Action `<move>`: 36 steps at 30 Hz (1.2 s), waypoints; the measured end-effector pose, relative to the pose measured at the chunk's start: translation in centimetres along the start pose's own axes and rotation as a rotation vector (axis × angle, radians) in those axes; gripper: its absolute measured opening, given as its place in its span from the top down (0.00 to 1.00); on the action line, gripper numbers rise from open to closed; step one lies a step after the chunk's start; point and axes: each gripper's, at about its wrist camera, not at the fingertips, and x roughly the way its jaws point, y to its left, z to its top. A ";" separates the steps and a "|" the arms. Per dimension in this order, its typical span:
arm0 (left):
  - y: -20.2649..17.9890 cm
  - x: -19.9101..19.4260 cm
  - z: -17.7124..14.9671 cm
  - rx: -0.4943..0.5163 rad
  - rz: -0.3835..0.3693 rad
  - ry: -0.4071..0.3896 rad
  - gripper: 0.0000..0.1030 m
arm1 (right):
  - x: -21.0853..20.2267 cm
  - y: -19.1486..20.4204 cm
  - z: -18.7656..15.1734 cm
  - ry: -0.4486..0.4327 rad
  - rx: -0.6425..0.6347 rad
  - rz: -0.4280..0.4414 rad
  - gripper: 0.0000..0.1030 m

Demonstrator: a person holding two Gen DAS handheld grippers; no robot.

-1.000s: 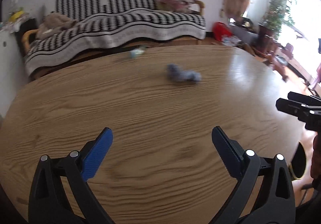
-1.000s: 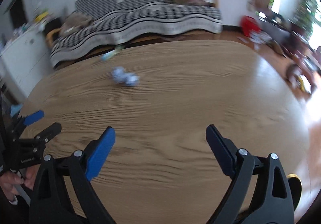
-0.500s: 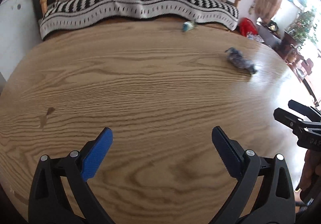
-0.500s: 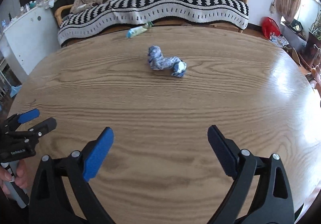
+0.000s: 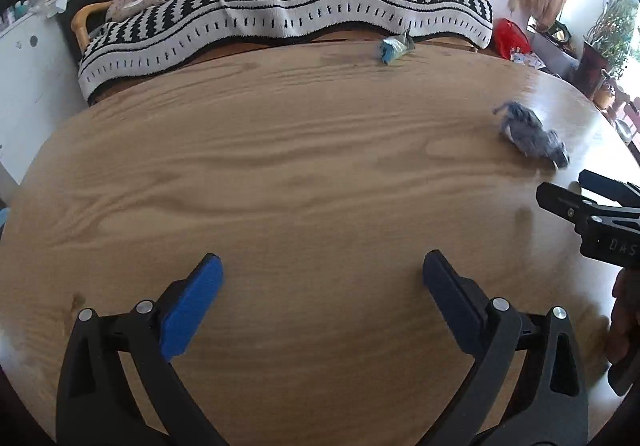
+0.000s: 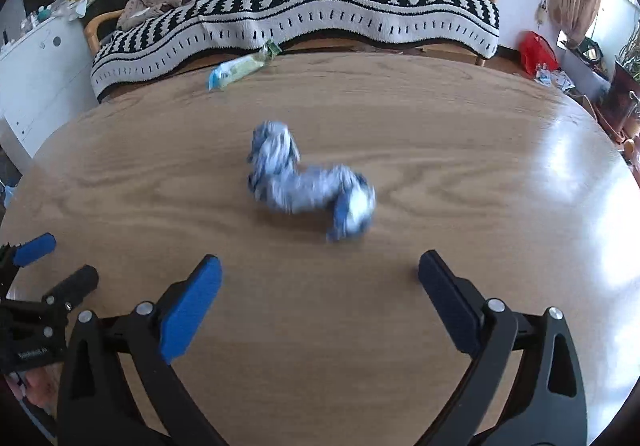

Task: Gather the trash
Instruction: 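Move both open tools back over the crumpled blue-grey wrapper on the table, then grasp the crumpled blue-grey foil wrapper with the right tool while the left tool grasps the green-white snack wrapper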

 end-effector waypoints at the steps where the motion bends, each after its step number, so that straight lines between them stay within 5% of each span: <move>1: 0.0 0.3 0.5 0.002 -0.002 0.000 0.06 | 0.5 0.1 0.6 0.002 -0.012 0.004 0.06; 14: -2.4 5.9 8.2 0.047 -0.034 -0.002 0.06 | 3.2 1.8 3.6 0.025 -0.120 0.023 0.09; 16: -2.7 6.7 9.3 0.059 -0.041 -0.003 0.06 | 2.9 1.9 3.5 0.007 -0.142 0.033 0.20; 18: -3.0 7.7 10.8 0.068 -0.047 -0.003 0.06 | 2.6 1.7 3.6 -0.014 -0.149 0.038 0.47; 20: -3.3 8.8 12.4 0.077 -0.053 -0.003 0.06 | 2.5 0.9 3.8 -0.029 -0.148 0.045 0.60; 33: -6.5 13.1 18.7 0.105 -0.068 -0.006 0.06 | 2.3 -0.3 3.9 -0.025 -0.154 0.095 0.61; 34: -6.7 13.1 18.8 0.112 -0.070 -0.008 0.10 | 2.3 -0.4 3.8 -0.025 -0.153 0.097 0.61; 36: -7.3 12.5 18.6 0.147 -0.088 -0.042 0.43 | 2.3 -0.4 3.8 -0.025 -0.151 0.100 0.61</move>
